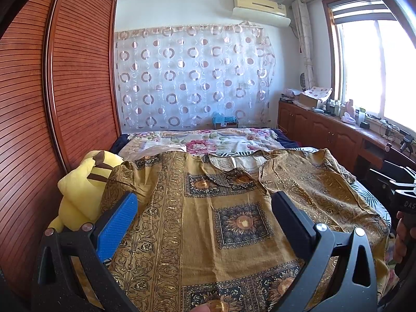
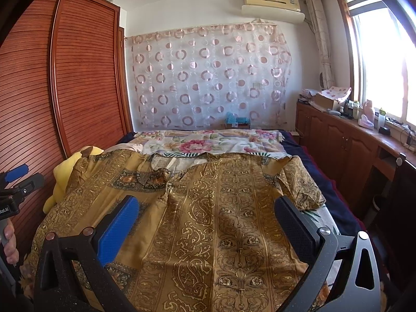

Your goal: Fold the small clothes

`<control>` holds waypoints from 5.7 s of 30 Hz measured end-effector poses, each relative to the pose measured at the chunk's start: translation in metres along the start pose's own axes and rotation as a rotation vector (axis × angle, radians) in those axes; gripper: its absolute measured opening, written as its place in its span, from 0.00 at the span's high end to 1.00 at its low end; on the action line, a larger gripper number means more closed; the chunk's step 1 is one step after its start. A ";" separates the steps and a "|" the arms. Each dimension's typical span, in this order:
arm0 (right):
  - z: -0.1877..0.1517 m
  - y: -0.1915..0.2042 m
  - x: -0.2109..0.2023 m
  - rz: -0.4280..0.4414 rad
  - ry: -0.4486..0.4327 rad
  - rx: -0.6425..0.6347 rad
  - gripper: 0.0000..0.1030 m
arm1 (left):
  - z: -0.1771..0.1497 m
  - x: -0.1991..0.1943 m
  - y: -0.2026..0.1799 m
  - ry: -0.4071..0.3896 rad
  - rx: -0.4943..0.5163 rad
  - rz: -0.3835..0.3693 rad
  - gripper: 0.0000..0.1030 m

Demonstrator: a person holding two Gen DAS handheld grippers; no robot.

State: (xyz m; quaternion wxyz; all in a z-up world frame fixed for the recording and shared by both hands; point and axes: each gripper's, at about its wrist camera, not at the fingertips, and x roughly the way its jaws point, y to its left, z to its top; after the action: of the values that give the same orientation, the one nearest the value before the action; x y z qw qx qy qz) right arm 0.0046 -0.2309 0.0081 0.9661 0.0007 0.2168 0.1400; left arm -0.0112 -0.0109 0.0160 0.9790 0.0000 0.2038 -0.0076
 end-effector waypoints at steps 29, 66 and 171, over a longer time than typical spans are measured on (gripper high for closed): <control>0.000 0.001 -0.001 0.004 -0.001 -0.002 0.00 | 0.004 -0.003 -0.001 -0.009 0.006 0.001 0.00; -0.010 0.005 0.045 0.055 0.084 -0.025 0.00 | -0.034 0.068 0.036 0.160 -0.043 0.051 0.00; 0.071 0.270 0.286 0.409 0.341 -0.530 0.87 | -0.054 0.058 0.172 0.258 -0.139 -0.069 0.22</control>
State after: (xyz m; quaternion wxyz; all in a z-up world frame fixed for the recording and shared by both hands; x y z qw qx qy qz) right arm 0.2092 0.1103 -0.0302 0.8348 -0.2294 0.3261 0.3796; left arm 0.0228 0.1605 -0.0572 0.9415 -0.0738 0.3277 -0.0272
